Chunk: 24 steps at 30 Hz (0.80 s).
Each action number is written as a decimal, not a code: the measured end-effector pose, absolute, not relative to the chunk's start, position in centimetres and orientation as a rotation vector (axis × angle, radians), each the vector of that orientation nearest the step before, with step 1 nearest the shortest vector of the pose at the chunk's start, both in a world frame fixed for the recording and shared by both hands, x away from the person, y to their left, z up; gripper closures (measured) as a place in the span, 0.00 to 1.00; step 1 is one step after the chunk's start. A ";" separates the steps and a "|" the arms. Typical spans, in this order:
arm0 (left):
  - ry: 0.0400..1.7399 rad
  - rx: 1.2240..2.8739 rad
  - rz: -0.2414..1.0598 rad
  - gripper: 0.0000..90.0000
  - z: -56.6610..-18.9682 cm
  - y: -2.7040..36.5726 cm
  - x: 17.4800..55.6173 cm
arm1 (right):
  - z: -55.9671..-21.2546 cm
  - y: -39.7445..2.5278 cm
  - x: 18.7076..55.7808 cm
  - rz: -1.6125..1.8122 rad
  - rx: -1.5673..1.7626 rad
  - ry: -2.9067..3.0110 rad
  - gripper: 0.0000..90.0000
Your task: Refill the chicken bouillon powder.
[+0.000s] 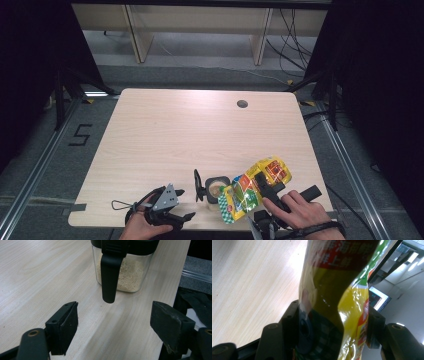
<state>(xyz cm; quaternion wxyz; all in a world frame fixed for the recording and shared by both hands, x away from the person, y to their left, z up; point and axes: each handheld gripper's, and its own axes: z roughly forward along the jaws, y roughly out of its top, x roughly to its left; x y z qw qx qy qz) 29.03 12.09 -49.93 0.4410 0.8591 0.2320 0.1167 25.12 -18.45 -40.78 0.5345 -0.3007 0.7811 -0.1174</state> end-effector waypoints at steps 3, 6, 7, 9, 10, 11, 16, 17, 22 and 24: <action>0.574 2.134 0.282 0.25 -49.9 12.1 29.0 | -40.6 -18.5 25.2 -0.276 -0.719 1.855 0.49; 0.571 2.141 0.287 0.25 -49.9 12.1 29.1 | -40.6 -18.5 25.2 -0.273 -0.711 1.855 0.49; 0.571 2.140 0.288 0.25 -49.9 12.1 29.1 | -40.6 -18.6 25.2 -0.271 -0.711 1.856 0.49; 0.575 2.133 0.282 0.25 -49.9 12.1 29.0 | -40.6 -18.6 25.2 -0.273 -0.711 1.856 0.49; 0.575 2.133 0.282 0.25 -49.9 12.1 29.0 | -40.6 -18.6 25.2 -0.273 -0.711 1.856 0.49; 0.574 2.135 0.284 0.25 -49.9 12.1 29.0 | -40.6 -18.5 25.1 -0.273 -0.713 1.853 0.49; 0.575 2.132 0.282 0.25 -50.0 12.1 29.0 | -40.6 -18.5 25.1 -0.285 -0.716 1.852 0.49; 0.573 2.136 0.283 0.25 -49.9 12.1 29.1 | -40.7 -18.4 25.1 -0.295 -0.731 1.848 0.49; 0.573 2.141 0.296 0.25 -49.9 12.1 29.1 | -40.7 -18.3 25.0 -0.300 -0.723 1.850 0.49; 0.568 2.147 0.298 0.25 -49.9 12.2 29.1 | -40.8 -18.3 24.9 -0.270 -0.712 1.861 0.49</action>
